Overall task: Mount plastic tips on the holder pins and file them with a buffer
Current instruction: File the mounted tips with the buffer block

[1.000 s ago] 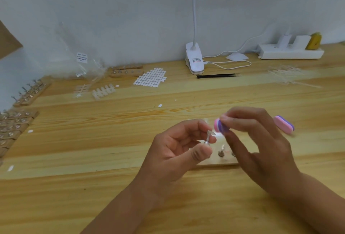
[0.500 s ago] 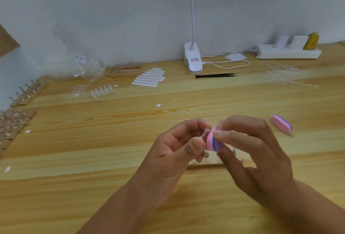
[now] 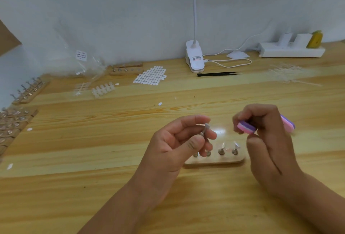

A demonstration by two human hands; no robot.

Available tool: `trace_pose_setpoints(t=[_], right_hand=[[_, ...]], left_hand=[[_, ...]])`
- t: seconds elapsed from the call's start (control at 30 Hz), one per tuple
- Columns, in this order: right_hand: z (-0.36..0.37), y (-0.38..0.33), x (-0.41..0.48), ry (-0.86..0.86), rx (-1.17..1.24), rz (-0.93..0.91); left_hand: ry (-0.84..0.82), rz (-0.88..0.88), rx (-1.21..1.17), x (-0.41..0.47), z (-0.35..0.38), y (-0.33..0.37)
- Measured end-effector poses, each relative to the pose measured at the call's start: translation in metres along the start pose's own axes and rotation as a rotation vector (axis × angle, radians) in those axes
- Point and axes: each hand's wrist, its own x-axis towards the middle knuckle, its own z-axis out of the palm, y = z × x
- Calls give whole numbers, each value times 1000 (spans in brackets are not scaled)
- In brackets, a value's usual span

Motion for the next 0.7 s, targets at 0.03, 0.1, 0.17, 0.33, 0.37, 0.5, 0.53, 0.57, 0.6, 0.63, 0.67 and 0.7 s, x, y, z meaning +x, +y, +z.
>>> trace_pose_setpoints(t=[0.03,0.1,0.17,0.33,0.37,0.5,0.53,0.57,0.6,0.63,0.67,0.7], right_hand=[[0,-2,0,-27,1,13],[3,-6,0,-81,-44,-40],[8,-8,0,-94,-119,-116],[13,-3,1,0,-259,-224],[12,-3,1,19,-277,-239],[10,-2,1,52,-334,-272],[9,-3,1,59,-337,-271],[9,-3,0,62,-341,-270],[10,-4,0,65,-342,-268],[10,-4,0,73,-342,-259],[10,-5,0,89,-340,-244],[10,-6,0,108,-338,-222]], left_hand=[[16,8,17,0,1,-1],[35,25,56,-1,3,-2],[35,45,111,-3,6,-2],[62,45,172,-3,8,0],[63,45,182,-3,9,0],[89,55,238,-5,11,-1],[99,59,249,-6,11,-1],[108,61,260,-6,11,-2],[116,61,269,-6,11,-2],[121,57,276,-6,10,-2],[125,52,283,-7,10,-3],[128,46,292,-7,10,-3]])
